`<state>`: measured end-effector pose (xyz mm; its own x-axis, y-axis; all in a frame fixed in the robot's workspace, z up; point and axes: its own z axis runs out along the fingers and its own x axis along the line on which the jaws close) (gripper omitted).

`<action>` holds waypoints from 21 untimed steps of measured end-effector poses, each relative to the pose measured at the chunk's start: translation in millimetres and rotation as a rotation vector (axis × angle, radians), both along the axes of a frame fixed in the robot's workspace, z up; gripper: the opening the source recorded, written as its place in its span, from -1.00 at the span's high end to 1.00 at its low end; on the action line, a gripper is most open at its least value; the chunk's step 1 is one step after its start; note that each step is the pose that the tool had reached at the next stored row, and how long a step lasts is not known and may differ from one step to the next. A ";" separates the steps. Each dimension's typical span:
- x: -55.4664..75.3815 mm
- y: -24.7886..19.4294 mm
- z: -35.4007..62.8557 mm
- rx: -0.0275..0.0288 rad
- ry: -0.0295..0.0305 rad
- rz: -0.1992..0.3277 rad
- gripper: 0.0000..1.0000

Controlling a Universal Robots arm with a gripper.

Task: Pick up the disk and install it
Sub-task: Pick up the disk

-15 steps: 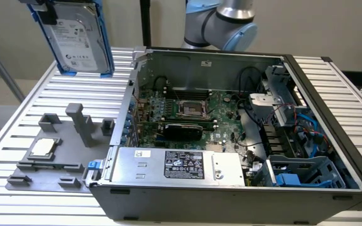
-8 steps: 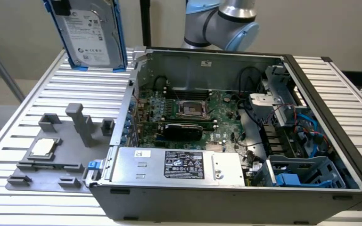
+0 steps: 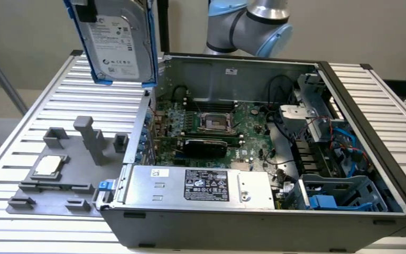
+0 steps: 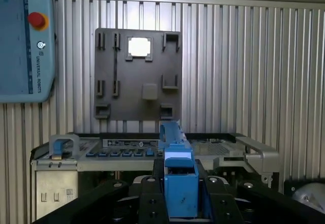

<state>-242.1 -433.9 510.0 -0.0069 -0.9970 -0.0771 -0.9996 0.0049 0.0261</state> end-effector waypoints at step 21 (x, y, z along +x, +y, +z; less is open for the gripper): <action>90.1 -36.7 0.0 0.0000 0.0000 0.000 0.35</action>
<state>-152.0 -470.5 509.9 -0.0070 -0.9970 -0.0771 -0.9996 0.0050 0.0260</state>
